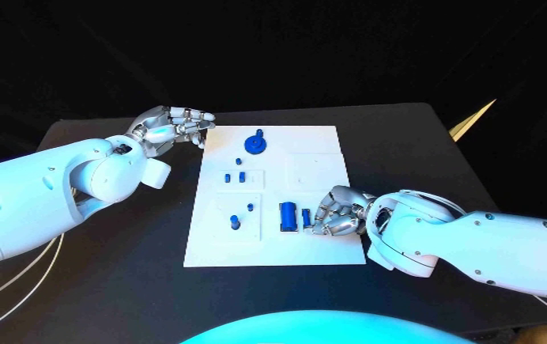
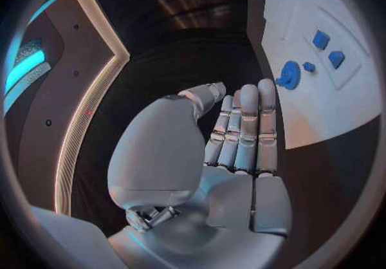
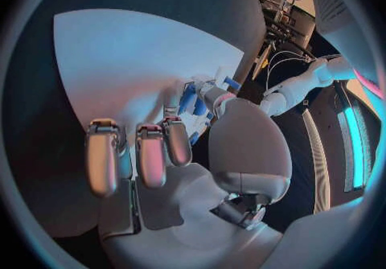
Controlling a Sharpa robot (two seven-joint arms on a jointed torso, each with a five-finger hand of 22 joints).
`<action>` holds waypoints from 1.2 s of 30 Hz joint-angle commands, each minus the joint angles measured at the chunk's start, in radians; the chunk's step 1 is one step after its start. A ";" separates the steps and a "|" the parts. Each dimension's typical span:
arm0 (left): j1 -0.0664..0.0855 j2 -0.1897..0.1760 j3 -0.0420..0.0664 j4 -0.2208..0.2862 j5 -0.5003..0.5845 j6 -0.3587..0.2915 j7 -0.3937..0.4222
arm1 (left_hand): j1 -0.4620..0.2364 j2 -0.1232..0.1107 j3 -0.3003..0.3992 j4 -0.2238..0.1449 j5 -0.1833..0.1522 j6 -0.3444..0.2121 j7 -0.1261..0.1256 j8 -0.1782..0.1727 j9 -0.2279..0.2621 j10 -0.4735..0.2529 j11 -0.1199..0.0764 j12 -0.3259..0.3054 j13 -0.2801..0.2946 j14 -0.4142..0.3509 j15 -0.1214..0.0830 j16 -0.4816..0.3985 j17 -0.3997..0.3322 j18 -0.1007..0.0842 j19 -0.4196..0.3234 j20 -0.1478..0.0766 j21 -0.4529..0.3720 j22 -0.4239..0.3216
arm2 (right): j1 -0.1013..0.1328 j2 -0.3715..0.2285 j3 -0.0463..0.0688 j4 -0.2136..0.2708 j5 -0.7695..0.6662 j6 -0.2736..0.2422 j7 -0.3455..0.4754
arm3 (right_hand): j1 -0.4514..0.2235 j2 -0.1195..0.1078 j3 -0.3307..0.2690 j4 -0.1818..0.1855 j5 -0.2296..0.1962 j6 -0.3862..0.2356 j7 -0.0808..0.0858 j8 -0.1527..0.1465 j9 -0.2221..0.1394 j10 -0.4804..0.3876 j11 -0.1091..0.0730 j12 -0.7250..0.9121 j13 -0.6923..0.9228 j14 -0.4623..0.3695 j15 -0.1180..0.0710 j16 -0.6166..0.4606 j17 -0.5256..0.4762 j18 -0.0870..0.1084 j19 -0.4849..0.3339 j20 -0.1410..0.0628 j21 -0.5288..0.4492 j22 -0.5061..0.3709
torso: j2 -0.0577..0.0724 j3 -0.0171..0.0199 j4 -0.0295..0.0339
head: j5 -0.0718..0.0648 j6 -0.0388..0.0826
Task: Assemble the parts on the task board
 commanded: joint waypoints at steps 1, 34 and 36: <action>0.001 0.001 0.001 0.001 0.000 0.001 0.002 | -0.007 0.013 0.022 0.002 0.014 -0.005 0.003 -0.019 -0.010 -0.017 0.004 0.014 0.016 -0.010 0.000 -0.010 -0.011 -0.001 0.005 0.005 -0.006 -0.009 | 0.000 0.006 0.000 -0.010 0.000 -0.003 0.001 | 0.036 0.012 -0.016 -0.006 0.011 0.009 -0.002 0.020 -0.006 0.024 -0.012 0.013 0.150 0.096 -0.007 0.015 0.228 -0.020 0.084 -0.018 0.025 0.253 | 0.000 0.0004 0.0003 | 0.000 -0.001; 0.000 0.005 0.001 -0.003 0.000 -0.001 0.007 | -0.009 0.014 0.023 0.003 0.014 -0.005 0.003 -0.019 -0.010 -0.017 0.004 0.015 0.016 -0.009 0.001 -0.009 -0.012 -0.002 0.005 0.005 -0.005 -0.008 | 0.001 -0.007 0.002 -0.004 0.069 -0.075 0.071 | 0.028 -0.009 -0.093 0.034 -0.007 -0.009 0.009 0.007 -0.019 0.013 -0.003 -0.008 0.140 0.092 0.001 0.006 0.212 -0.014 0.076 -0.013 -0.006 0.245 | -0.005 -0.0010 -0.0031 | 0.003 0.007; 0.000 0.007 0.000 -0.006 0.003 -0.003 0.012 | -0.011 0.013 0.022 0.004 0.014 -0.005 0.003 -0.019 -0.010 -0.017 0.004 0.015 0.016 -0.009 0.001 -0.009 -0.012 -0.002 0.004 0.005 -0.005 -0.007 | 0.007 -0.019 0.004 0.004 0.120 -0.104 0.113 | 0.016 -0.021 -0.146 0.072 0.063 -0.038 0.019 -0.002 -0.020 -0.025 0.006 -0.074 0.104 0.079 0.008 -0.024 0.163 0.003 0.053 -0.006 -0.101 0.220 | -0.006 -0.0019 -0.0035 | 0.003 0.011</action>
